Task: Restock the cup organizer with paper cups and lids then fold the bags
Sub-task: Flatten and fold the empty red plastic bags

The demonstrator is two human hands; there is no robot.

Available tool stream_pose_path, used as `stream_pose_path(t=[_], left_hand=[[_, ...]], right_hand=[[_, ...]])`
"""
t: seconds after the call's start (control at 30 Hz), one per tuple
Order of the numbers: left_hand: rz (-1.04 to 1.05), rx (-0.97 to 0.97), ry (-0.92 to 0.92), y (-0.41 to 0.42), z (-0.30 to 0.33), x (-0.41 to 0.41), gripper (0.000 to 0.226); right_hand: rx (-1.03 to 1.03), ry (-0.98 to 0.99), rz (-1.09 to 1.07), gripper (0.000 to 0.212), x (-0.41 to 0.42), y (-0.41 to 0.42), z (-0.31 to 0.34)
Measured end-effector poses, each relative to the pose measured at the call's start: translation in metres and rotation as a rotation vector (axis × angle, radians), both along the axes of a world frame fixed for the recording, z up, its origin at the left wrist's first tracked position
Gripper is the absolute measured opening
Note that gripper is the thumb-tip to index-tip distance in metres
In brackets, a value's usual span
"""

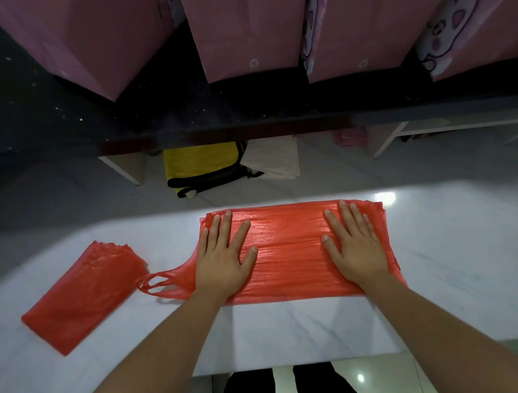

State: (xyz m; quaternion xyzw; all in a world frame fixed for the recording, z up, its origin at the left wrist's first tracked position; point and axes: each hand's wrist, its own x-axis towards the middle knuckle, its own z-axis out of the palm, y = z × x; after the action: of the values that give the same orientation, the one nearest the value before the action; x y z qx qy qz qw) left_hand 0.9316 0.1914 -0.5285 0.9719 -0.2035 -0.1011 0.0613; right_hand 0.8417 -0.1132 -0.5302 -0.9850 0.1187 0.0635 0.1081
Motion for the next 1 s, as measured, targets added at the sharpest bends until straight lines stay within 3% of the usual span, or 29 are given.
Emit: stream_pose_path(t=[0.43, 0.53, 0.6, 0.77, 1.0], left_hand=[[0.013, 0.009, 0.014, 0.013, 0.001, 0.006, 0.063], [0.074, -0.031, -0.045, -0.021, 0.018, -0.003, 0.059], [-0.014, -0.130, -0.051, -0.067, 0.029, -0.013, 0.060], [-0.132, -0.217, 0.077, -0.173, 0.023, -0.039, 0.058], [-0.175, -0.142, 0.002, -0.156, -0.007, -0.042, 0.055]], right_hand=[[-0.005, 0.028, -0.051, 0.063, -0.007, -0.025, 0.001], [-0.001, 0.040, -0.048, 0.064, -0.007, -0.023, 0.001], [-0.002, 0.042, -0.046, 0.064, -0.008, -0.021, 0.000], [-0.018, 0.020, -0.018, 0.063, -0.003, -0.020, 0.001], [-0.001, -0.001, -0.041, 0.058, -0.008, -0.029, -0.003]])
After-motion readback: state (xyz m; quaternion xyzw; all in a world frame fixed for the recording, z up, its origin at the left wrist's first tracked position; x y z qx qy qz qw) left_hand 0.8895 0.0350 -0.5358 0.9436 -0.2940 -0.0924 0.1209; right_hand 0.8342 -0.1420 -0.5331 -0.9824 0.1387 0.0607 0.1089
